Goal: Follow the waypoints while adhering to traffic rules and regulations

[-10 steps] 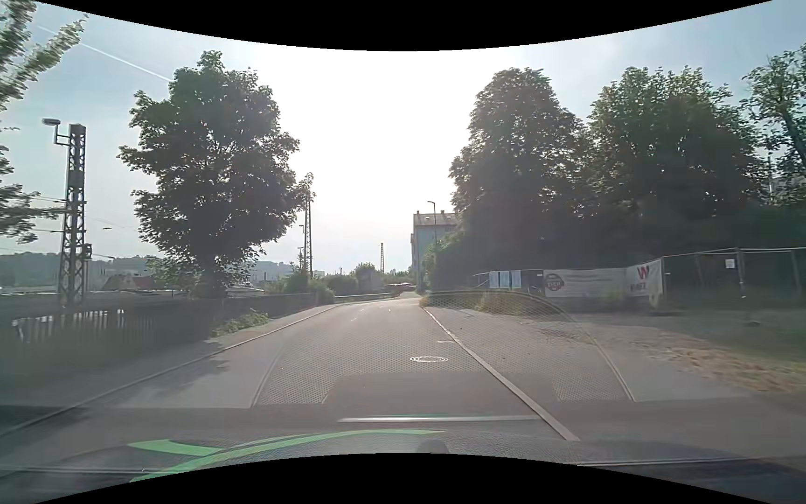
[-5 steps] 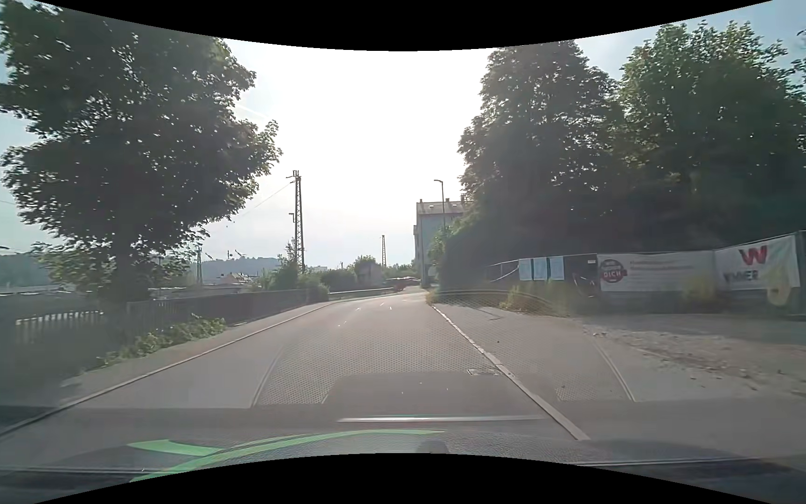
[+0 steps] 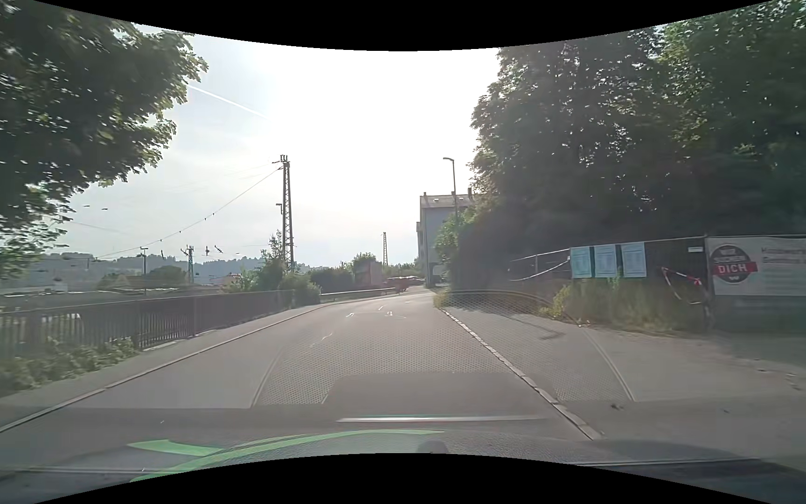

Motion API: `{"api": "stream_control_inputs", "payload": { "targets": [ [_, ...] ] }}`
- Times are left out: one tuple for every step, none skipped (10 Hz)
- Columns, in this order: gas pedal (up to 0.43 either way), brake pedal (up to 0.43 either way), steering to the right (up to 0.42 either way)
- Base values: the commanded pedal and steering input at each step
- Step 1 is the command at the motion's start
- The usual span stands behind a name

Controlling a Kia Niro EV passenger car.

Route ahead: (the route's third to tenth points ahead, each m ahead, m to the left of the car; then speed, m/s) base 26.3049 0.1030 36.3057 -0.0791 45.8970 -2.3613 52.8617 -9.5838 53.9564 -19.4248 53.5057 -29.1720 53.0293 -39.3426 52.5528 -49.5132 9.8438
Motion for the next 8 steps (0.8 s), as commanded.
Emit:
{"api": "stream_control_inputs", "payload": {
  "targets": [
    [0.000, 0.000, -0.005],
    [0.000, 0.000, -0.005],
    [0.000, 0.000, -0.004],
    [0.000, 0.000, -0.004],
    [0.000, 0.000, -0.004],
    [0.000, 0.000, -0.003],
    [0.000, 0.000, -0.003],
    [0.000, 0.000, -0.002]
  ]
}}
